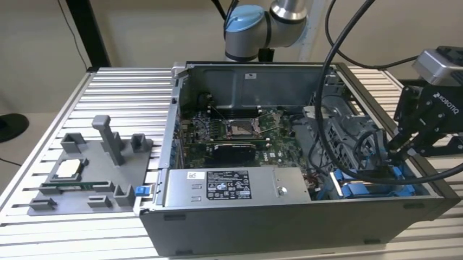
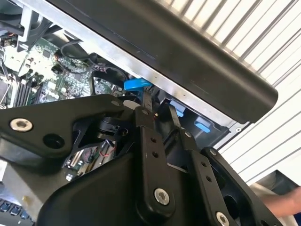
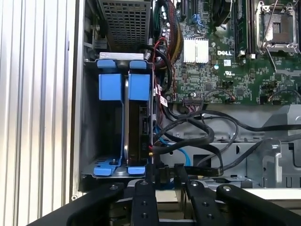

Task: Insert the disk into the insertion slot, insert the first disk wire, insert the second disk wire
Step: 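Insert the second disk wire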

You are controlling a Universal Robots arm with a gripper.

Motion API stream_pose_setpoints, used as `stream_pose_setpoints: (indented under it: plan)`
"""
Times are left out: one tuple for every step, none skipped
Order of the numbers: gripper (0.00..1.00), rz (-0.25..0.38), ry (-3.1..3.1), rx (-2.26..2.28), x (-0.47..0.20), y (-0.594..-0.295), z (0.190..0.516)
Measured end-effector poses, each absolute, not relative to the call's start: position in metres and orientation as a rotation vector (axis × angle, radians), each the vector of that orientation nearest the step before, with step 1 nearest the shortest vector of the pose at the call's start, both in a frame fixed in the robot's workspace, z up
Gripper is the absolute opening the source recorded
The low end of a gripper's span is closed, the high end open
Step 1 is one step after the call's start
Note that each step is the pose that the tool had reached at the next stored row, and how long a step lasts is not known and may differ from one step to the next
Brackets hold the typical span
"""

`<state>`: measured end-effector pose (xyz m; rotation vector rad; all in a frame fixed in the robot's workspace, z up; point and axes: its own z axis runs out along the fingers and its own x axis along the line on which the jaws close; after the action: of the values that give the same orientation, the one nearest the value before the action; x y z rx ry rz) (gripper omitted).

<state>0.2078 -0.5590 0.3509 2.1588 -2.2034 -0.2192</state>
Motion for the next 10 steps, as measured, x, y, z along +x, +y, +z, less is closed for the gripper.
stream_pose_setpoints:
  plan:
    - [1.00, -0.219, -2.203, 2.159, 0.2078, -0.5602, 0.3509]
    - [1.00, -0.220, -2.203, 2.159, 0.2078, -0.5611, 0.3509]
    - [1.00, -0.219, -2.203, 2.159, 0.2078, -0.5618, 0.3509]
    - [1.00, -0.220, -2.203, 2.159, 0.2078, -0.5619, 0.3509]
    - [1.00, -0.220, -2.203, 2.159, 0.2078, -0.5619, 0.3509]
    - [1.00, -0.220, -2.203, 2.159, 0.2078, -0.5619, 0.3509]
    - [1.00, -0.220, -2.203, 2.159, 0.2078, -0.5619, 0.3509]
    - [1.00, -0.221, -2.204, 2.159, 0.2078, -0.5619, 0.3509]
    - [1.00, -0.221, -2.204, 2.160, 0.2078, -0.5619, 0.3507]
    - [1.00, -0.222, -2.204, 2.160, 0.2077, -0.5619, 0.3508]
